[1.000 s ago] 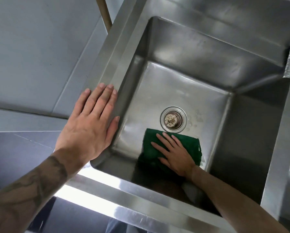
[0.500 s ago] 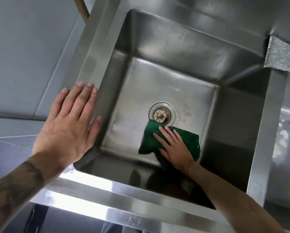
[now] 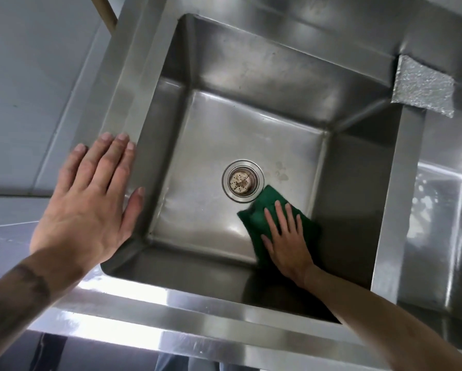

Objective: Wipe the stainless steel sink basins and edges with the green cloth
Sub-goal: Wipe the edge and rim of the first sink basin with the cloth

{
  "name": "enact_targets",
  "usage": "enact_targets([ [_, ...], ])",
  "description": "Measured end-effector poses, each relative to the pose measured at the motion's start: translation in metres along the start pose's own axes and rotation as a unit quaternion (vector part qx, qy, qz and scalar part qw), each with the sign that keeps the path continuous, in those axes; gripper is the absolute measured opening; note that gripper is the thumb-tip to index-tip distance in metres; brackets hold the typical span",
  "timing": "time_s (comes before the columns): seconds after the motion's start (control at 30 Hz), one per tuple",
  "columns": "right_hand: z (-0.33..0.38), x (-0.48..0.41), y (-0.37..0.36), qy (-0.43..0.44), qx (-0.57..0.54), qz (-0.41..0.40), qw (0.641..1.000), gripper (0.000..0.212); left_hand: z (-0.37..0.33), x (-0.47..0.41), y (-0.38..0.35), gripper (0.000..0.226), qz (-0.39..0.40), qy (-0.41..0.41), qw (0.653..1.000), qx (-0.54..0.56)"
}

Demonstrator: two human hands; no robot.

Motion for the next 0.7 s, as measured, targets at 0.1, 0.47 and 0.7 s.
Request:
enact_targets([
  [0.1,0.013,0.014,-0.012,0.088,0.043,0.024,0.995,0.072,-0.002,0.0,0.002,0.068,-0.002,-0.006,1.0,-0.001],
  [0.47,0.026,0.005,-0.006,0.101,0.03,0.041,0.994,0.069,0.001,-0.002,0.0,0.068,-0.014,-0.003,0.999,0.033],
  [0.7,-0.016,0.003,-0.002,-0.075,-0.074,0.036,0.994,0.067,0.001,-0.003,-0.003,0.069,-0.009,-0.004,0.999,0.043],
])
Point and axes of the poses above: each hand's wrist, its own x-axis away from the middle knuckle, its own y-axis out of the back of the hand, z = x × y, the point moved 10 cm from there along -x, towards the middle knuckle, and after that the axes turned 11 degrees about z, right-handed, at the moved point
